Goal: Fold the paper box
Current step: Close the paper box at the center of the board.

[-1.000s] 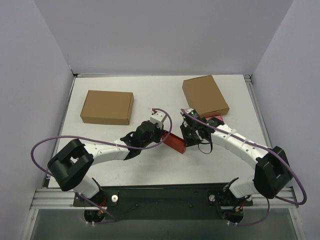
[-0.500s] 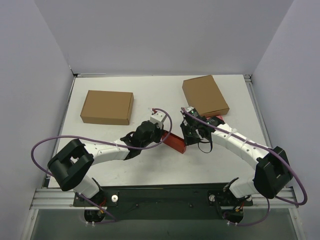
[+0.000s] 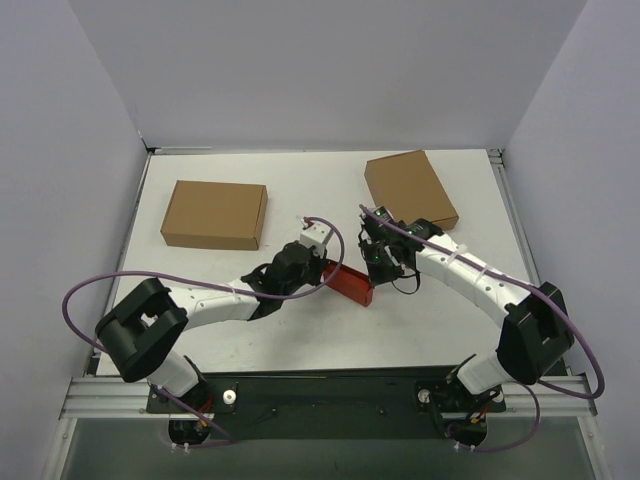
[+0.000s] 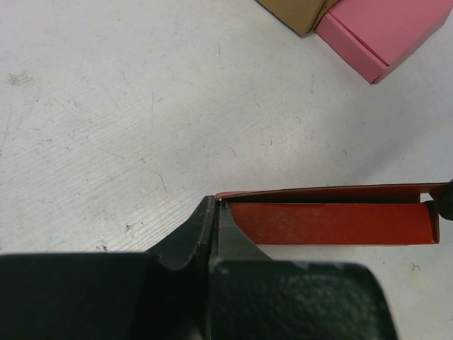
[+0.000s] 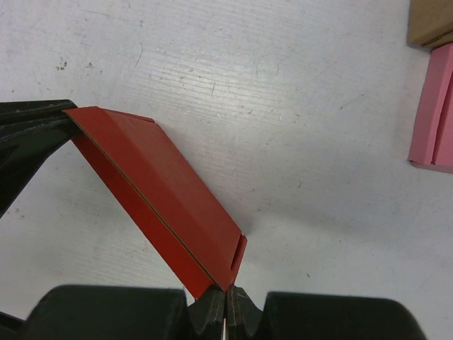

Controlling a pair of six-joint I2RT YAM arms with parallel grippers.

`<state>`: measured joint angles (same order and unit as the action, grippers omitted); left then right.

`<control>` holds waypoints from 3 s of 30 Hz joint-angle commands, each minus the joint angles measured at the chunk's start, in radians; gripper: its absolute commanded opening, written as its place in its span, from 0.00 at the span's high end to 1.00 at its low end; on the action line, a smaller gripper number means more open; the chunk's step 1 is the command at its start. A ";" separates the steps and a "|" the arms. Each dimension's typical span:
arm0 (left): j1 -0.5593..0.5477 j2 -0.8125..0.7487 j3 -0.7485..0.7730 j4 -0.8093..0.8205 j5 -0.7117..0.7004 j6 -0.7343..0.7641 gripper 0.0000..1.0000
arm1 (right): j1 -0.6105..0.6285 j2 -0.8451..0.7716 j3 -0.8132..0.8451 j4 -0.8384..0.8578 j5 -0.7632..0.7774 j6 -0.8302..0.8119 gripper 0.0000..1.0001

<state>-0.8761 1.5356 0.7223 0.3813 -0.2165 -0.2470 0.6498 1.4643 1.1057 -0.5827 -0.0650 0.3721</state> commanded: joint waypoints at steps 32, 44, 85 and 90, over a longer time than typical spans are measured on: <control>-0.123 0.032 -0.044 -0.229 -0.161 -0.140 1.00 | 0.022 -0.008 -0.073 0.095 0.237 0.404 1.00; -0.126 0.040 -0.040 -0.242 -0.192 -0.172 1.00 | 0.031 -0.038 -0.145 0.100 0.234 0.387 1.00; -0.087 0.049 0.012 -0.282 -0.089 -0.192 1.00 | 0.218 -0.055 -0.316 0.084 0.378 0.548 1.00; -0.078 0.041 0.006 -0.274 -0.090 -0.161 1.00 | 0.221 -0.091 -0.308 0.075 0.384 0.550 1.00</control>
<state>-0.9565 1.5486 0.7704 0.2886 -0.3969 -0.4377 0.8490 1.3445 0.8509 -0.3595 0.4347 0.8902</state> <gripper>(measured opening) 0.036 0.034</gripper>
